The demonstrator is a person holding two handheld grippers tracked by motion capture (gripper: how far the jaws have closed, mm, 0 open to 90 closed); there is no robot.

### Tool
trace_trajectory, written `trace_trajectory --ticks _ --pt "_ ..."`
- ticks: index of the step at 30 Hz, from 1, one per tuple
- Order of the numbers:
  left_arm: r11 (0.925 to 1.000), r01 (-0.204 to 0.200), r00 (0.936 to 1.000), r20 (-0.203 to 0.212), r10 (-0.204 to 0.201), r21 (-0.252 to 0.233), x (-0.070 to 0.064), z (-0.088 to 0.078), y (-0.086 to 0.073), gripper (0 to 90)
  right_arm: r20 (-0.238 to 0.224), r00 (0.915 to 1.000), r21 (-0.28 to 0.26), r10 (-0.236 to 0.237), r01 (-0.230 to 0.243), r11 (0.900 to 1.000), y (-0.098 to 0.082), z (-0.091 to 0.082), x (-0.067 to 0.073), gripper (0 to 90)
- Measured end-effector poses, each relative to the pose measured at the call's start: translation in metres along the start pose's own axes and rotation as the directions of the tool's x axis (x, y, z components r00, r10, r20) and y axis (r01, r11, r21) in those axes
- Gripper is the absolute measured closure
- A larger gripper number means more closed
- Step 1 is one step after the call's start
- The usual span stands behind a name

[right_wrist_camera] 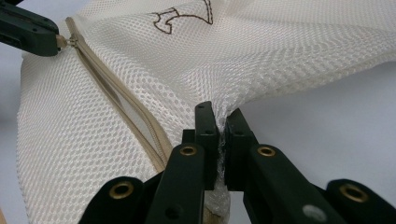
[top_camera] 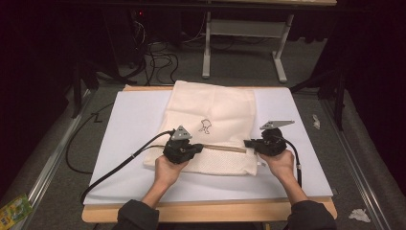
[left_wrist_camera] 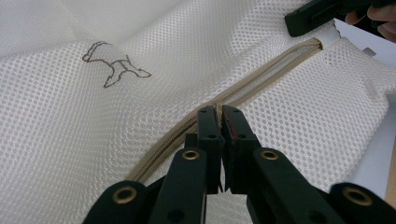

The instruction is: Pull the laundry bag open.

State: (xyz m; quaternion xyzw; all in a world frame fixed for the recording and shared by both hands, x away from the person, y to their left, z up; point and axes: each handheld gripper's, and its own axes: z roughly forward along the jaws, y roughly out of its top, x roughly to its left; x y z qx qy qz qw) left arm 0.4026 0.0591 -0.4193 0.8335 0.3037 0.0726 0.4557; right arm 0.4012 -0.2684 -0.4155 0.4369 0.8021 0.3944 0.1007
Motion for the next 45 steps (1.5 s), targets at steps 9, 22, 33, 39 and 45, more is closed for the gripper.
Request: trace_trajectory --ticks 9,22,33,39,45 --pt "0.9999 0.007 1.0 -0.004 -0.007 -0.007 0.003 -0.005 -0.001 87.3 0.001 1.0 0.003 -0.006 0.006 1.0 -0.001 0.002 0.001 88.3" --pt "0.9997 0.019 0.9997 -0.014 -0.019 -0.017 0.007 -0.013 -0.004 87.3 0.006 0.9999 -0.001 -0.013 0.013 1.0 0.0 0.001 0.002 88.3" --pt "0.999 0.037 0.9992 -0.011 -0.037 -0.026 0.013 -0.021 -0.009 87.3 0.03 0.9994 0.013 -0.02 0.02 1.0 0.0 0.001 0.003 88.3" --pt "0.9988 0.038 0.999 -0.024 -0.039 -0.03 0.014 -0.024 -0.01 87.3 0.023 0.9993 0.006 -0.03 0.03 1.0 0.003 0.003 0.004 88.3" --pt "0.999 0.033 0.9991 -0.025 -0.034 -0.029 0.015 -0.028 -0.009 87.3 0.02 0.9993 0.0 -0.032 0.032 0.999 0.003 0.002 0.004 88.2"
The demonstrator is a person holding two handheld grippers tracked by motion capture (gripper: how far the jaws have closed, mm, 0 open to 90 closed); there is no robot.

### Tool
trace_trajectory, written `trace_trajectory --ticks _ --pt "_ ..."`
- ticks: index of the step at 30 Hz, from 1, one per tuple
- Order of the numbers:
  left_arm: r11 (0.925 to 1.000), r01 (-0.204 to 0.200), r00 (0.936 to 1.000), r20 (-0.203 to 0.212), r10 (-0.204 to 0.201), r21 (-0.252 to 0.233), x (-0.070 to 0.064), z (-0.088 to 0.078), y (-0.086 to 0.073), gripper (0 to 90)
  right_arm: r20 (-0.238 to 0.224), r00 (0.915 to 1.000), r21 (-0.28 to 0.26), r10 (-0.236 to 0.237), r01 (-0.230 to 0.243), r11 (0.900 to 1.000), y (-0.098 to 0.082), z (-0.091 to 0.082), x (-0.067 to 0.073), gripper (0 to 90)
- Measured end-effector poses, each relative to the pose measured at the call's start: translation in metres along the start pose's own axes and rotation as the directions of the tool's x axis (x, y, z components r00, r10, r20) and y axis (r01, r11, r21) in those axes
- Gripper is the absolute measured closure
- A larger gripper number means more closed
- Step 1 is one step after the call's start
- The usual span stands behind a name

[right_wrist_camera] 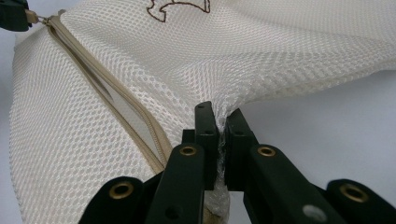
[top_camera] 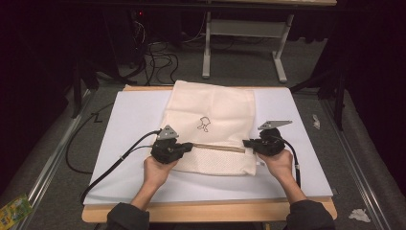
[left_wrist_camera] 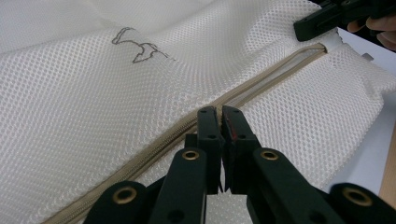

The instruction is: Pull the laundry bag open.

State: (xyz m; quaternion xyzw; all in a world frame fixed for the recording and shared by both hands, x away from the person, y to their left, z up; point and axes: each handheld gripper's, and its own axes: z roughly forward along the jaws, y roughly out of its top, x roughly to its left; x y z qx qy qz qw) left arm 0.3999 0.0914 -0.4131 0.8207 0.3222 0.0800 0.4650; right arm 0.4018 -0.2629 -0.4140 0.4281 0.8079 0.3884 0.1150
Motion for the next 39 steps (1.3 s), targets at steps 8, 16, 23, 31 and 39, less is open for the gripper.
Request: trace_trajectory --ticks 8,16,23,31,39 --pt "0.9997 0.017 0.9998 -0.014 -0.017 -0.016 0.005 -0.006 -0.002 87.3 0.011 0.9999 0.011 0.004 -0.004 1.0 0.0 -0.001 -0.001 88.3" --pt "0.9999 0.012 0.9999 -0.011 -0.012 -0.007 0.005 -0.009 -0.003 87.3 0.003 1.0 0.026 0.0 0.0 1.0 0.004 -0.001 -0.001 88.2" --pt "0.9999 0.009 0.9998 -0.017 -0.009 -0.007 0.007 -0.012 -0.001 87.3 0.009 1.0 0.029 0.0 -0.001 1.0 0.006 -0.002 -0.002 88.2" --pt "0.9997 0.013 0.9994 -0.032 -0.014 -0.018 0.007 -0.015 -0.001 87.3 0.018 0.9998 0.035 0.004 -0.005 0.999 0.005 0.0 -0.007 88.2" --pt "0.9997 0.019 0.9991 -0.038 -0.02 -0.018 0.011 -0.018 -0.004 87.3 0.033 0.9994 0.043 -0.009 0.007 0.999 0.007 -0.001 -0.005 88.3"
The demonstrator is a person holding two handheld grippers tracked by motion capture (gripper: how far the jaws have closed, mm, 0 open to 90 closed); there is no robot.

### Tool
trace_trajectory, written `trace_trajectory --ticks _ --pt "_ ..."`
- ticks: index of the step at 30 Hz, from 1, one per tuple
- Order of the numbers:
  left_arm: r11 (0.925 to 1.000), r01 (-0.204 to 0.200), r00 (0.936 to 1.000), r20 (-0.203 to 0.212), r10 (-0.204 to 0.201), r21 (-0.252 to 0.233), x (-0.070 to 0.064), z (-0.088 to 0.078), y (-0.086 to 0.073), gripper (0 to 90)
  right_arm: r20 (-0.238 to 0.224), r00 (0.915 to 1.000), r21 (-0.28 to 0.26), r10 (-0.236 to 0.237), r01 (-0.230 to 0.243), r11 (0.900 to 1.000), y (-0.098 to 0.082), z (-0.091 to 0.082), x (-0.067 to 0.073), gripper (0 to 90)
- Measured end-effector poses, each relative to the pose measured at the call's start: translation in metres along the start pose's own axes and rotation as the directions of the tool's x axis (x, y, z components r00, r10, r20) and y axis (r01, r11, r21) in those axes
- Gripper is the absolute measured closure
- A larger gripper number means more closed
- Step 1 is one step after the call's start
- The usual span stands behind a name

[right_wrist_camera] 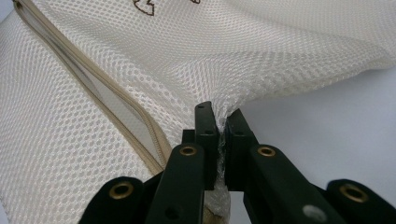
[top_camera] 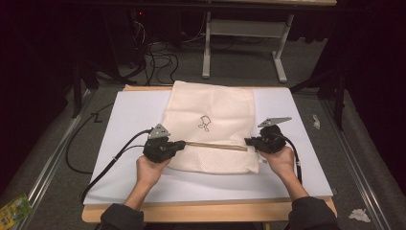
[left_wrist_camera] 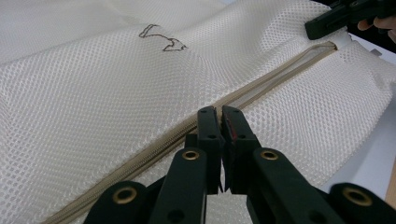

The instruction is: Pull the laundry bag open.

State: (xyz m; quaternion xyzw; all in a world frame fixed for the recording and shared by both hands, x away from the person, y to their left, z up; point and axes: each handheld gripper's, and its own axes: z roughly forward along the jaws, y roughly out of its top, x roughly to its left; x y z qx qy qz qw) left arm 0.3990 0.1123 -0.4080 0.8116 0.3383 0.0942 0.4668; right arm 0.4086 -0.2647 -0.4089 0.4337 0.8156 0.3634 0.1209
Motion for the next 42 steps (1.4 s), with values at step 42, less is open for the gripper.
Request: trace_trajectory --ticks 42 --pt "0.9986 0.048 0.9968 -0.063 -0.049 -0.024 0.02 -0.025 -0.008 87.4 0.032 0.9994 -0.01 -0.007 0.008 1.0 -0.005 -0.004 -0.004 88.2"
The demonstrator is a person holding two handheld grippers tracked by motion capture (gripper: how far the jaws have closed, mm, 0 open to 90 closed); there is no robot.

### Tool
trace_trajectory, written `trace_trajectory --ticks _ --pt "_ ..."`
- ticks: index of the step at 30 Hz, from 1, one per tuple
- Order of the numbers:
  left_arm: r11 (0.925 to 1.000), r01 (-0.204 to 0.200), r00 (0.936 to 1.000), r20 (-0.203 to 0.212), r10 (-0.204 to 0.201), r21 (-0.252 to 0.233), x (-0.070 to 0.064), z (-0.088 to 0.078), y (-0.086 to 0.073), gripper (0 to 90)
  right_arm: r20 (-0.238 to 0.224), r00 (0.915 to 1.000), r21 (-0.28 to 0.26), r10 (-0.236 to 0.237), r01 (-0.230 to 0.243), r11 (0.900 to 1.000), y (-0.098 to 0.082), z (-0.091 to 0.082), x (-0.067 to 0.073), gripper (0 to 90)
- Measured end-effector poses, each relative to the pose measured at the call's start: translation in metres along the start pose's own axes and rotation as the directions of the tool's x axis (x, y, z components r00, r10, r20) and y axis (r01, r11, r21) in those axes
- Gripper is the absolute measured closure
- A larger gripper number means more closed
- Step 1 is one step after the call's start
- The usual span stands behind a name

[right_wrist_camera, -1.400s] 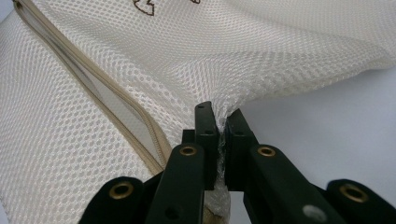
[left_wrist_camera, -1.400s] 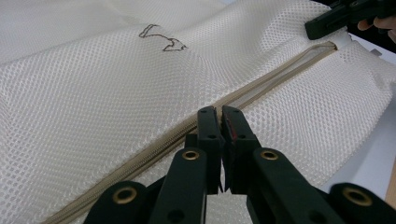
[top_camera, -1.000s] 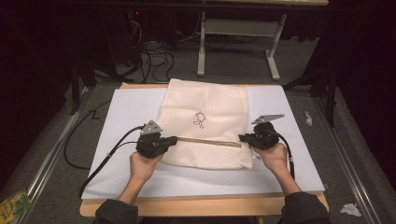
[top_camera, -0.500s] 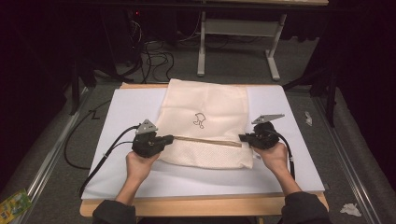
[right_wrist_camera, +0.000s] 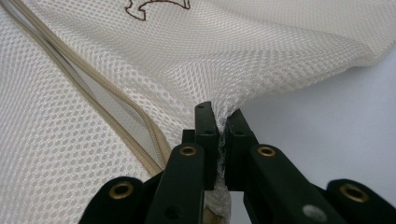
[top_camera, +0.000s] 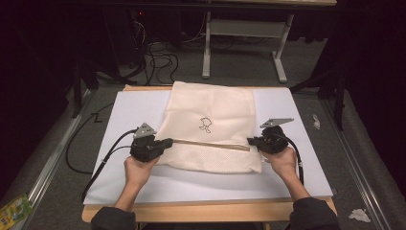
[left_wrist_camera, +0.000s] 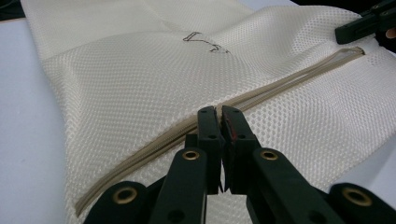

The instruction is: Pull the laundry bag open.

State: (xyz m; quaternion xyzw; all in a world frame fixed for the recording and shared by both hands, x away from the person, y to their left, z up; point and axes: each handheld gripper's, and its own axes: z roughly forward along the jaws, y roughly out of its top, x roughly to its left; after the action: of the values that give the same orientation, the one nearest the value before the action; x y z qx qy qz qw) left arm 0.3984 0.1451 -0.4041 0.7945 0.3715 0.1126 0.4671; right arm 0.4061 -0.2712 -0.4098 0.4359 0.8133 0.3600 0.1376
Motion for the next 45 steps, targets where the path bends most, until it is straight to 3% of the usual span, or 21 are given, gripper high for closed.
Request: trace_trajectory --ticks 12,29,45 --pt "1.0 0.004 1.0 -0.001 -0.004 0.005 0.003 -0.001 0.001 87.5 -0.001 1.0 -0.006 -0.001 0.001 1.0 0.0 0.001 0.0 88.2" --pt "0.9999 0.011 0.9988 -0.047 -0.011 0.011 0.007 -0.007 -0.002 87.5 -0.004 0.9999 -0.009 -0.01 0.01 1.0 -0.003 0.003 0.0 88.2" --pt "0.9998 0.019 0.9988 -0.045 -0.019 -0.003 0.012 -0.012 -0.004 87.5 0.008 1.0 -0.006 -0.003 0.003 1.0 -0.003 0.001 -0.002 88.2"
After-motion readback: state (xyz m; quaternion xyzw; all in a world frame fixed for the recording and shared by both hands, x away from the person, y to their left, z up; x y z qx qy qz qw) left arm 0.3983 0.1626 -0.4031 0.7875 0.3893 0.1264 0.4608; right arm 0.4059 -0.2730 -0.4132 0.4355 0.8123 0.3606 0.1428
